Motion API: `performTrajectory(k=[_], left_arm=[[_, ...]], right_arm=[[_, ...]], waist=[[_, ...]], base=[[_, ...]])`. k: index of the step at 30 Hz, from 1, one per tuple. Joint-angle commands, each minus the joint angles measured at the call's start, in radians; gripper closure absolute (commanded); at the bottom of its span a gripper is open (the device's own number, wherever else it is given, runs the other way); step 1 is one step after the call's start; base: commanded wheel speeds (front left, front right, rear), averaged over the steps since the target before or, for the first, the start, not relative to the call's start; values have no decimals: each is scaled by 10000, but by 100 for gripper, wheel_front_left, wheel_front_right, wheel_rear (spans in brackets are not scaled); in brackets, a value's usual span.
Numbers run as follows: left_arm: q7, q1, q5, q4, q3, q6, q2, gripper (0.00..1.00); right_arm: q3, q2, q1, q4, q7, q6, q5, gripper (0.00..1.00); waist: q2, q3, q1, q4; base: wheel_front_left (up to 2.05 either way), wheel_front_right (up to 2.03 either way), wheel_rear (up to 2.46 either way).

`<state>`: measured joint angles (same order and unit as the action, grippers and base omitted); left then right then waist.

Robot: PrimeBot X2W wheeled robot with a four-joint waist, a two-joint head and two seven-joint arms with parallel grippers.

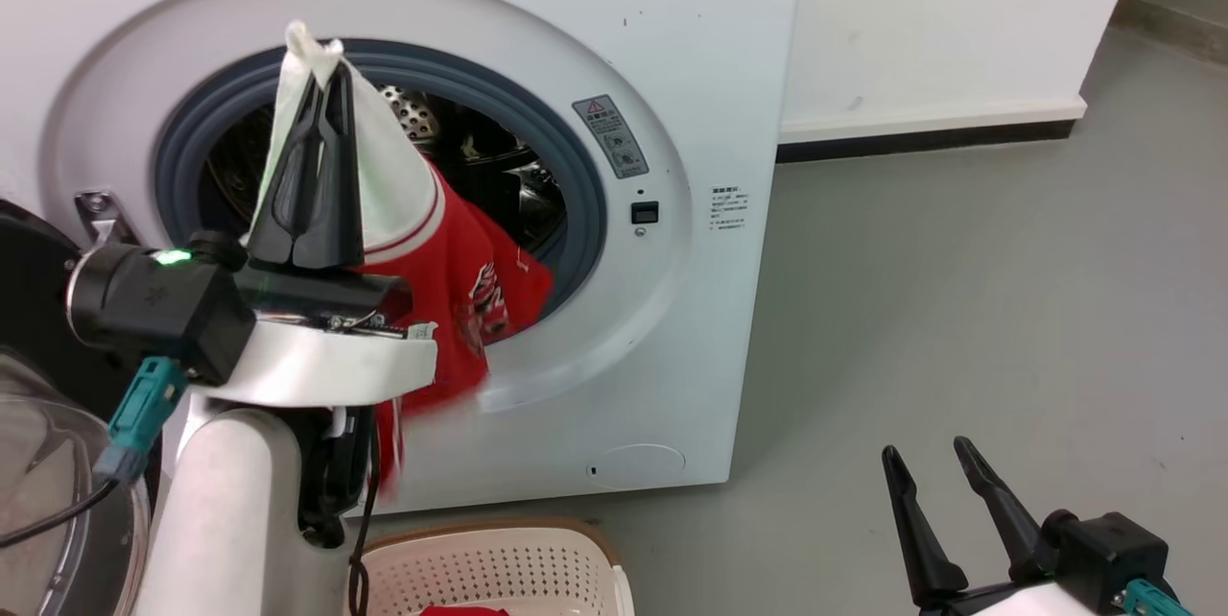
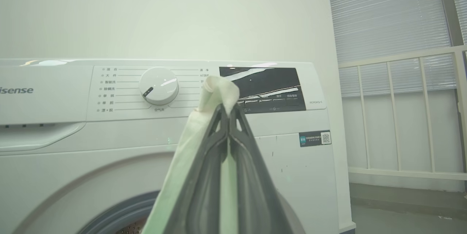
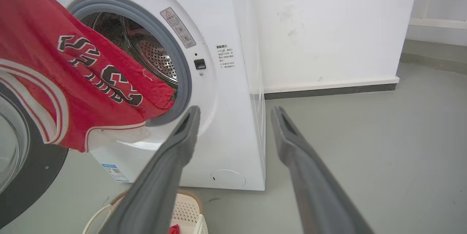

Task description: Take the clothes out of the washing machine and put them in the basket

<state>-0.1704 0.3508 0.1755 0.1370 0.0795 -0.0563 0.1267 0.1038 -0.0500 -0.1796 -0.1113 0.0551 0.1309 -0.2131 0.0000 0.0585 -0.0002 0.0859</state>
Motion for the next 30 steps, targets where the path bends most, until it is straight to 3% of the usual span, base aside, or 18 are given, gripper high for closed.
performTrajectory(k=[1, 12, 24, 30], left_arm=[[207, -202, -53, 579, 85, 52, -3, 100], [971, -1589, 128, 2168, 364, 451, -204, 100], [763, -4089, 600, 1082, 347, 1082, -432, 100], [631, -4498, 953, -604, 402, 1132, -525, 100]], right_arm=[[3, -5, -128, -73, -14, -3, -59, 0], [104, -4, -251, -176, -157, -3, -38, 0], [228, -4, -245, -275, -228, -3, -111, 0], [404, -5, 142, -213, -116, -3, -223, 0]], waist=[[0, 58, 2, -99], [0, -24, 2, -257], [0, -576, 2, -348], [0, -1265, 2, -341]], base=[[0, 0, 0], [0, 0, 0], [0, 0, 0], [0, 0, 0]])
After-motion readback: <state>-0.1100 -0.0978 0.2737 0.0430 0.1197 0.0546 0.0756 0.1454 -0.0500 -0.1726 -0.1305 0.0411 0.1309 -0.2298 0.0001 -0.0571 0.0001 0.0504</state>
